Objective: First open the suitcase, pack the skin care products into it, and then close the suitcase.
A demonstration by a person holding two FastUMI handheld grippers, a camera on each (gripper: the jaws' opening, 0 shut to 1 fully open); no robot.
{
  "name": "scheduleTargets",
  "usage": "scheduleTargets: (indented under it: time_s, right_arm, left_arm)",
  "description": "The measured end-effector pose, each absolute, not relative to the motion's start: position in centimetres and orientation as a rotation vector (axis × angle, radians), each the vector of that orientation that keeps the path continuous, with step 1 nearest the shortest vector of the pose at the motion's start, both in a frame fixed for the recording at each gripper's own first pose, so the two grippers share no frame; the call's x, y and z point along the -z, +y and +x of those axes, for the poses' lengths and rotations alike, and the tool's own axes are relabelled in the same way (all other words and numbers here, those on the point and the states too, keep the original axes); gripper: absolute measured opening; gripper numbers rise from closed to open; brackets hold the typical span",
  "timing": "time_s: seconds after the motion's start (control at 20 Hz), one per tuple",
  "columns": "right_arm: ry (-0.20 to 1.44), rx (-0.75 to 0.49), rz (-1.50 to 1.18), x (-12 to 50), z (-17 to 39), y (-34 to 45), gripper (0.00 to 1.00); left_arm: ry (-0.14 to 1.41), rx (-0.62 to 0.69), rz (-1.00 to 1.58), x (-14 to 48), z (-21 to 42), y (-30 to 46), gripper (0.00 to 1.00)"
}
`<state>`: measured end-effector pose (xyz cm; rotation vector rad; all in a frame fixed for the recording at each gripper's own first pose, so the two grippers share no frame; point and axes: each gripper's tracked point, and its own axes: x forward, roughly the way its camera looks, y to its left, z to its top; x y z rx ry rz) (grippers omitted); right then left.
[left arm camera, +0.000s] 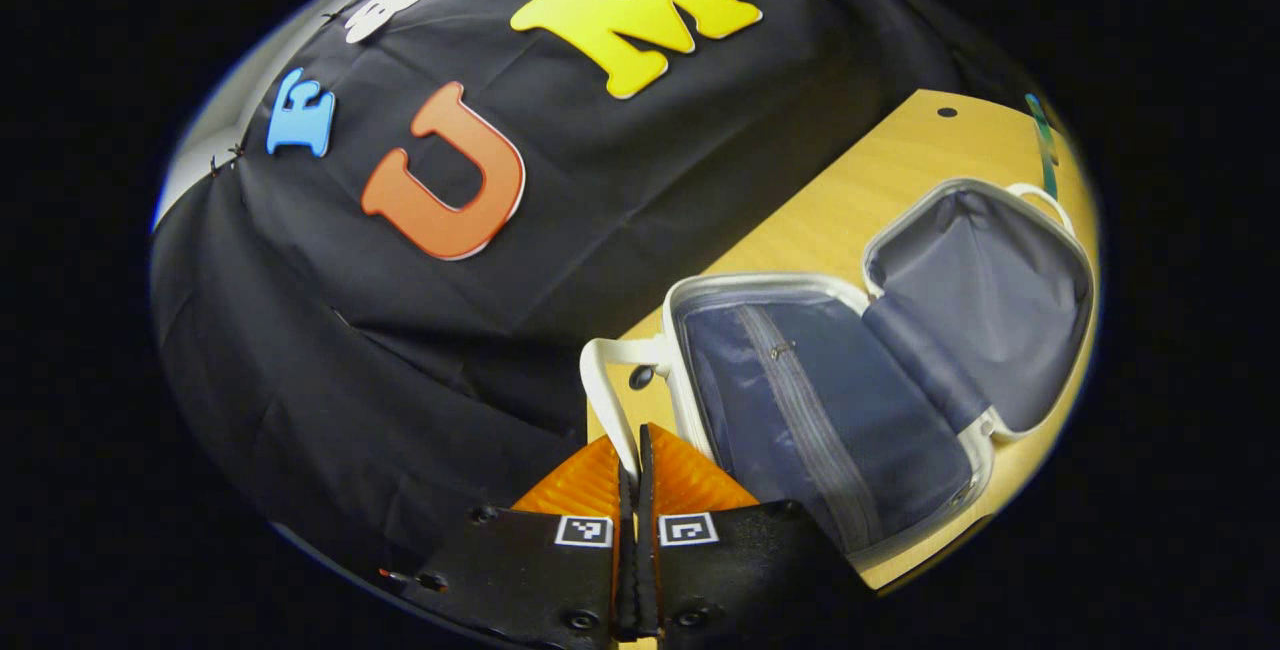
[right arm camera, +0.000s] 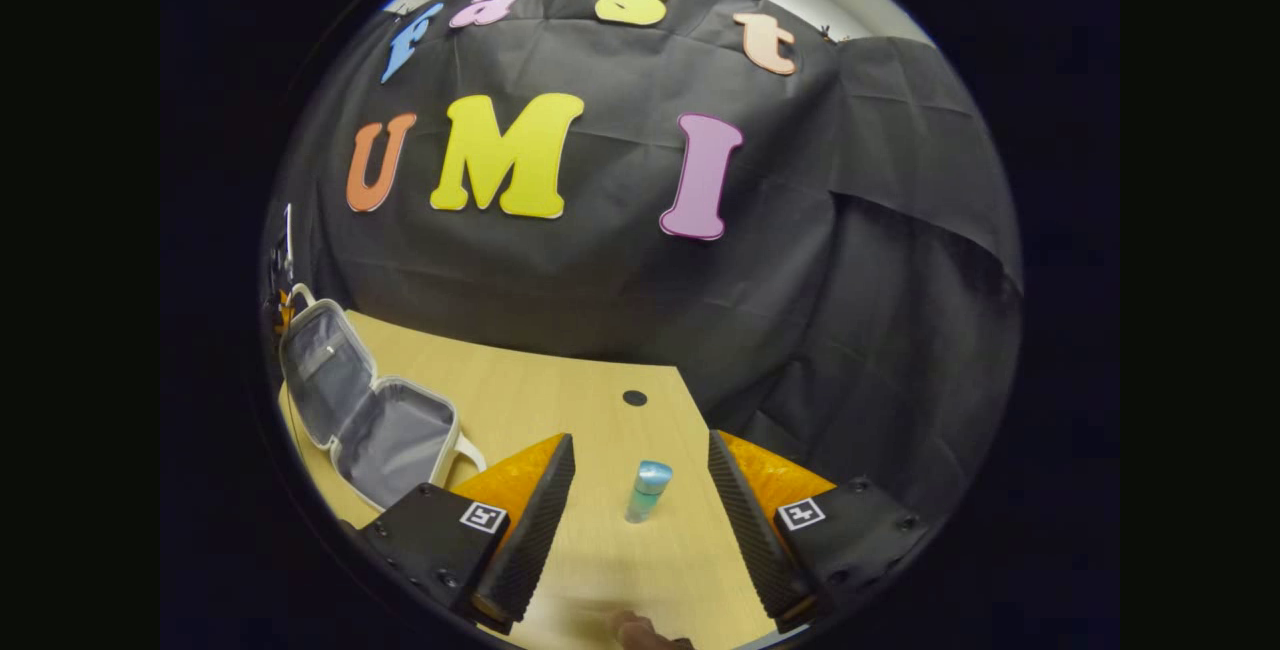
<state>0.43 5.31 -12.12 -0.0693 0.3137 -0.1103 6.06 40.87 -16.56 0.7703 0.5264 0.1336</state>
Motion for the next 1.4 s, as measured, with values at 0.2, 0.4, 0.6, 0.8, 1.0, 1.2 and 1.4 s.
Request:
scheduleTargets:
  time_s: [0.2,0.4,0.6,0.8,1.0,1.2,1.4]
  right_arm:
    - [0.311,0.13,-0.079,12.1,0.3,6.6,0.79]
    - [0.337,0.142,-0.101,12.8,-0.2,7.1,0.78]
    - [0.374,0.144,-0.123,13.8,-0.9,7.4,0.78]
    - [0.373,0.139,-0.123,13.8,-1.0,7.0,0.8]
    - [0.374,0.107,-0.129,14.2,-0.3,5.8,0.8]
    - [0.373,0.07,-0.129,14.9,0.7,3.1,0.8]
    - [0.374,0.044,-0.117,16.1,1.8,0.0,0.8]
  left_arm:
    - [0.636,-0.122,0.658,21.7,4.8,44.0,0.03]
    - [0.715,-0.093,0.542,26.6,4.3,45.1,0.03]
    - [0.768,-0.048,0.428,30.0,3.7,45.5,0.09]
    - [0.748,-0.08,0.363,30.0,3.3,46.3,0.17]
    - [0.677,-0.159,0.383,26.9,2.5,46.8,0.69]
    - [0.663,-0.18,0.378,24.3,0.6,43.6,0.99]
    - [0.585,-0.094,0.351,21.1,0.3,34.4,0.99]
